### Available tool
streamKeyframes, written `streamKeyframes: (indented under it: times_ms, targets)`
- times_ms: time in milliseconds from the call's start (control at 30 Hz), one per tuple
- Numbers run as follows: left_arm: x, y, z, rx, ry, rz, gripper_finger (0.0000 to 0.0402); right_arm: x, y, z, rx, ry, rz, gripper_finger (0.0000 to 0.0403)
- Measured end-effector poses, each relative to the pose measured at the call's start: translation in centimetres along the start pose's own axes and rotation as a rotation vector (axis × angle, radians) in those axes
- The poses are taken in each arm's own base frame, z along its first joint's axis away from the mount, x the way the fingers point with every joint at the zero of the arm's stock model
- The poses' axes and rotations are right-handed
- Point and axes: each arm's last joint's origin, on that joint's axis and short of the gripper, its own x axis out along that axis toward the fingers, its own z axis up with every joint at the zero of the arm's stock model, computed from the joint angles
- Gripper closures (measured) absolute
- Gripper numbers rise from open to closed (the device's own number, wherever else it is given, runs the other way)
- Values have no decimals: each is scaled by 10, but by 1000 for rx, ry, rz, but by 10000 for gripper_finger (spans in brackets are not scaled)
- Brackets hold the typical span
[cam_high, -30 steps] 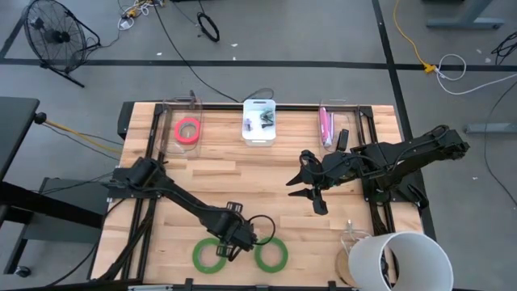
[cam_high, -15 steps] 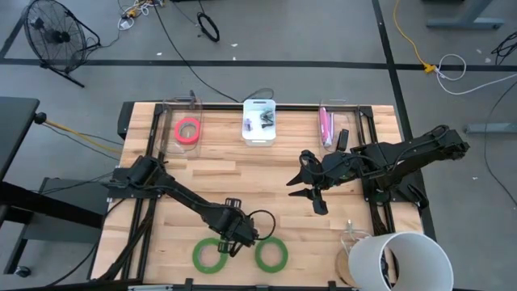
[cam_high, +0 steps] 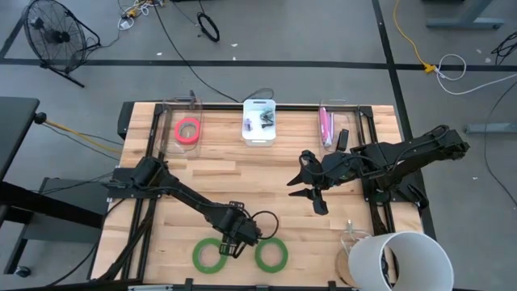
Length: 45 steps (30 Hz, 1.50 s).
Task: Pick and place Stapler, Stapler remover, tape
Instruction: Put the light blue staple remover into the white bin
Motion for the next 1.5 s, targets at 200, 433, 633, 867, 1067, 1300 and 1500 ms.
streamKeyframes:
  times_ms: [200, 433, 633, 867, 1067, 1300, 1500]
  targets:
    - [1, 2, 0, 1, 5, 3, 242, 0, 0, 0, 0, 1, 0, 266]
    - [-4, 4, -2, 22, 6, 32, 235, 0, 0, 0, -4, 0, 0, 266]
    - [-7, 4, -3, 21, 13, 10, 234, 0, 0, 0, -4, -1, 0, 266]
    - [-8, 4, -3, 21, 14, -1, 234, 0, 0, 0, -4, -1, 0, 266]
    - [-15, 1, 1, 18, 5, -44, 234, 0, 0, 0, -5, -1, 0, 266]
    - [-15, 1, 0, -20, 26, -41, 234, 0, 0, 0, -5, -1, -3, 266]
    - [-10, 1, 0, -6, 1, -43, 234, 0, 0, 0, -5, 0, -3, 266]
